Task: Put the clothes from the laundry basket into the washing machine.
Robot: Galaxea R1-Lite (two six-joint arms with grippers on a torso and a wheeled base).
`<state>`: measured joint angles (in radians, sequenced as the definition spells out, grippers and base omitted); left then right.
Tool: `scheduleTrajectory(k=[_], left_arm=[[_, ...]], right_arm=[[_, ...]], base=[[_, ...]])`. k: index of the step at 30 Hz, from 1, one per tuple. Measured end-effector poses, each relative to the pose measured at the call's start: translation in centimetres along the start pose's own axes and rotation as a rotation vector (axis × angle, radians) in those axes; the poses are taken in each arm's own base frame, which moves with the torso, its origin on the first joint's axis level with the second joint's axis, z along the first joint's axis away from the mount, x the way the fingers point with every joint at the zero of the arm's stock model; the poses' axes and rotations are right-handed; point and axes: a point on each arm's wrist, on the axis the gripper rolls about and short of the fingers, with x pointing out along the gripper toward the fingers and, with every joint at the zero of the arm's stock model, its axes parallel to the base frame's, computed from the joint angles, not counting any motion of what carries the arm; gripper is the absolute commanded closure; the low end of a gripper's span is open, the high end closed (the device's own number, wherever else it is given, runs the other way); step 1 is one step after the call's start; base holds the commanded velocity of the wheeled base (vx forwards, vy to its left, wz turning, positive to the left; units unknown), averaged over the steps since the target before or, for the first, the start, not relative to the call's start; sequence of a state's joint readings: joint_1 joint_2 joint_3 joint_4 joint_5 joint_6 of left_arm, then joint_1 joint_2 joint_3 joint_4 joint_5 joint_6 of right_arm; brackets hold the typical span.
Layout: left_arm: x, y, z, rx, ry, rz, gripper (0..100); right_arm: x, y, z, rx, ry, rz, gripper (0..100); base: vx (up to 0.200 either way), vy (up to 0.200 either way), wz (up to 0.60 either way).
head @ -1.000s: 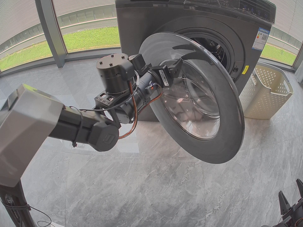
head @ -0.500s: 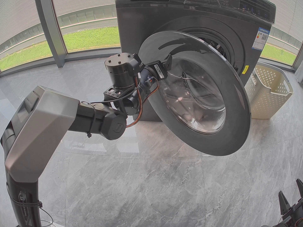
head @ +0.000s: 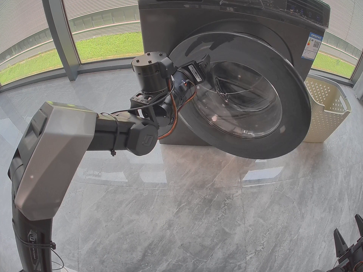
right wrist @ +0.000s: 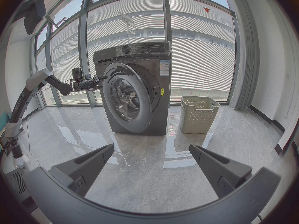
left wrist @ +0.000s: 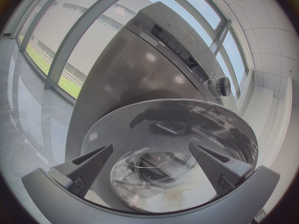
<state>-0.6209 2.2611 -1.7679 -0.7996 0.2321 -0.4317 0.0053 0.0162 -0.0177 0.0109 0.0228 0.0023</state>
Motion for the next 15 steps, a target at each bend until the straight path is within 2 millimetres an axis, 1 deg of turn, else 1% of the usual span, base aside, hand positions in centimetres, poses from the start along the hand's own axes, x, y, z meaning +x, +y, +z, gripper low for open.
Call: scheduleTrajectory(k=[4, 7, 11, 15], left_arm=[[-0.5, 0.4, -0.7, 0.008, 0.039, 0.015, 0], [-1.7, 1.0, -1.6, 0.025, 0.102, 0.034, 0], [-4.3, 1.4, -2.4, 0.057, 0.207, 0.042, 0], [-7.6, 1.5, -2.3, 0.094, 0.293, 0.034, 0]], right_arm=[[0.0, 0.0, 0.0, 0.0, 0.0, 0.0, 0], [0.0, 0.0, 0.0, 0.0, 0.0, 0.0, 0], [0.0, 0.0, 0.0, 0.0, 0.0, 0.0, 0], [0.0, 0.0, 0.0, 0.0, 0.0, 0.0, 0]], base=[[0.0, 0.0, 0.0], [0.0, 0.0, 0.0], [0.0, 0.0, 0.0], [0.0, 0.0, 0.0]])
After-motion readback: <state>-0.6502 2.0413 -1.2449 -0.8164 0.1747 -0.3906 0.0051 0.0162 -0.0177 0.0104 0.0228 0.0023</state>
